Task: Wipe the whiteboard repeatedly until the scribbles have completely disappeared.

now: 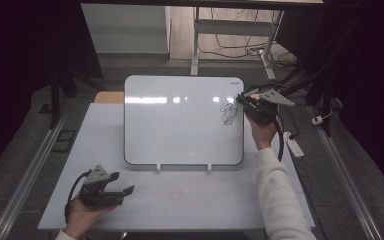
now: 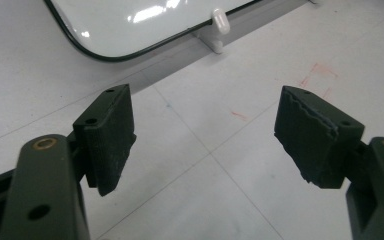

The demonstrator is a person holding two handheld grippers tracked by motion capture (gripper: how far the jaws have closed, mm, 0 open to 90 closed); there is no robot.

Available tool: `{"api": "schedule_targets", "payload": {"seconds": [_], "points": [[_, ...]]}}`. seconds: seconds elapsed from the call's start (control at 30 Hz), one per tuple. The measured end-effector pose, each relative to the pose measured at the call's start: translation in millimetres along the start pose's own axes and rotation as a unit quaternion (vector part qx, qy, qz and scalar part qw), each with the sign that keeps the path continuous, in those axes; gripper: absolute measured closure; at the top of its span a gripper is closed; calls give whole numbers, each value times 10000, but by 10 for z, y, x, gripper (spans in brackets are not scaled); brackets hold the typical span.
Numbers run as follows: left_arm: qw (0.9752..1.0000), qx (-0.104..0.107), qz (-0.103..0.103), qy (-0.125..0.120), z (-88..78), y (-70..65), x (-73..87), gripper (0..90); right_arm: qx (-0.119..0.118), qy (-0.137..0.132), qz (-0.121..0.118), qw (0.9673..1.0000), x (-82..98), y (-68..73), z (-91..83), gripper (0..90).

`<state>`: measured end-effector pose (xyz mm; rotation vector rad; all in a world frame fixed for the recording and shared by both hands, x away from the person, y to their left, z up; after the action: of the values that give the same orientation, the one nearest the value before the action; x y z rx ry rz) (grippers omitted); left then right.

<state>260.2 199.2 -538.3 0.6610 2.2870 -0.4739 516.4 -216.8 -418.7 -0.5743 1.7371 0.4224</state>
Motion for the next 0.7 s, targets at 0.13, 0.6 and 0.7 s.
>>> {"api": "schedule_targets", "payload": {"seconds": [0.13,0.6,0.7], "points": [[10000,2,-12,-26,-5,1,-8,248,-190,247,-544,9980,68,185,20,778],[10000,3,31,-32,-10,-11,-13,248,-422,229,-437,9979,97,412,149,778],[10000,14,24,-4,6,-2,-12,248,-434,276,-621,9967,88,455,153,778]]}}
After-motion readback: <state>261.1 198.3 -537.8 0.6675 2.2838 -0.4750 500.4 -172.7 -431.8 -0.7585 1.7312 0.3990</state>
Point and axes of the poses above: each handheld gripper's, and its own axes: z roughly forward along the jaws, x roughly out of its underside, y roughly to its left, the point moved 5 cm from there along z, roughly forward along the jaws, and after that the axes turned 4 degrees about y, right-handed, at the moved point
